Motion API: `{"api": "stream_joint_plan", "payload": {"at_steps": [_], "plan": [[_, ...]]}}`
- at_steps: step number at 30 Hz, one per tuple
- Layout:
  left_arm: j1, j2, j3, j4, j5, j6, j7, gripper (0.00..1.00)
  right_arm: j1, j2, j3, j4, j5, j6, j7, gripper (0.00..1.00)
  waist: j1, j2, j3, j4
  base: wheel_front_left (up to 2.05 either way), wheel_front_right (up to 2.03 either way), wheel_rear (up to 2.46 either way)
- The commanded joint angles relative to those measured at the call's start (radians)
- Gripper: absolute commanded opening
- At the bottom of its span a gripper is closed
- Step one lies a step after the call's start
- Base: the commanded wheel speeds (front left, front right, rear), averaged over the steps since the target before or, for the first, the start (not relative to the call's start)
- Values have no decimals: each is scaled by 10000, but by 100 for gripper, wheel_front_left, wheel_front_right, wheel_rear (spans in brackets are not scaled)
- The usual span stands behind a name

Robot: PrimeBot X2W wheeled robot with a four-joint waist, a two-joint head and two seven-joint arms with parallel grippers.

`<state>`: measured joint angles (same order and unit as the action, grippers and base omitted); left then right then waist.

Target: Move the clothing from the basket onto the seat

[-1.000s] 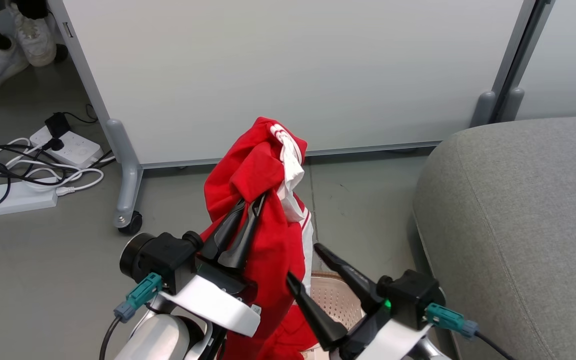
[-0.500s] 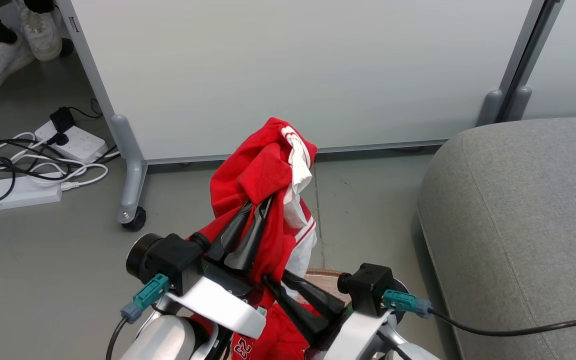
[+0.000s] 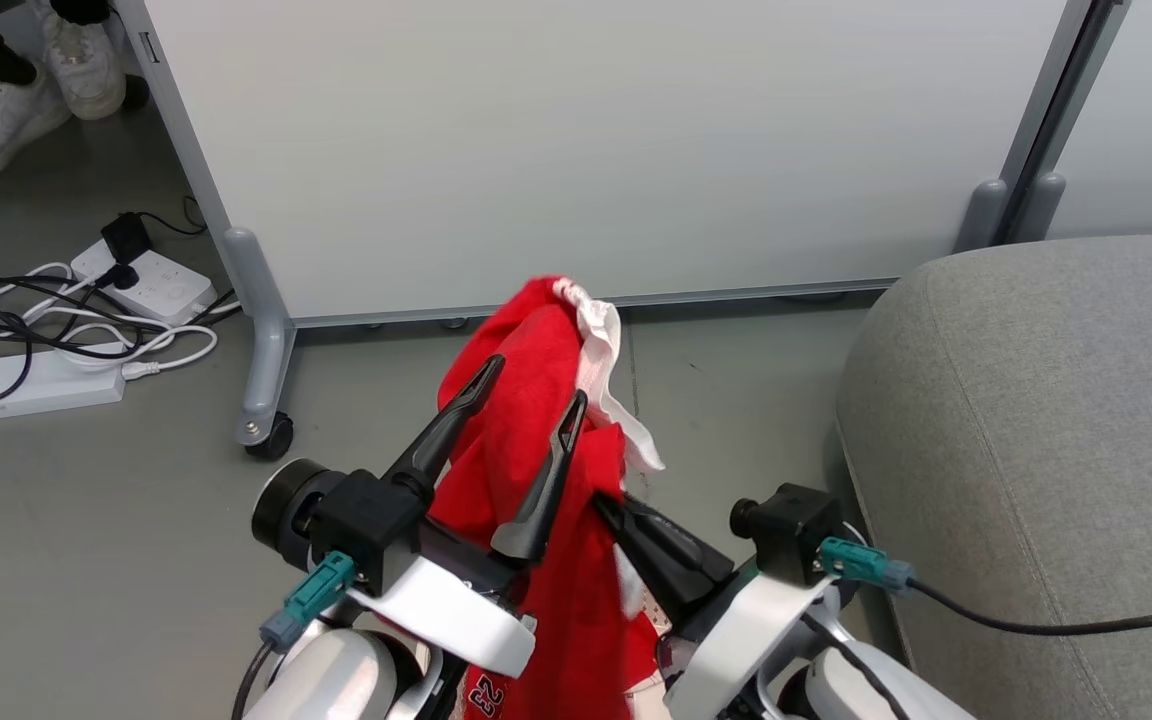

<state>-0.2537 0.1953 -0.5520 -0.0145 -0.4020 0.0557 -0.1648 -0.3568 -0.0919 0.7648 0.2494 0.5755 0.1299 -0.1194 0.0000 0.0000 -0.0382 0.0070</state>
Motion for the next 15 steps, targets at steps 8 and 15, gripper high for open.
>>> {"api": "stream_joint_plan", "payload": {"at_steps": [8, 15], "plan": [[-106, 238, -937, -214, 572, -286, 543, 100, -106, -277, -1241, 277, -901, 16, -195, 0, 0, 0, 77, -78, 0, 0, 0], [328, 289, -1829, -15, 435, -853, 1137, 100, 231, -493, -2299, 402, -1438, 16, -54, 0, 0, 0, 172, -232, 0, 0, 0]]}}
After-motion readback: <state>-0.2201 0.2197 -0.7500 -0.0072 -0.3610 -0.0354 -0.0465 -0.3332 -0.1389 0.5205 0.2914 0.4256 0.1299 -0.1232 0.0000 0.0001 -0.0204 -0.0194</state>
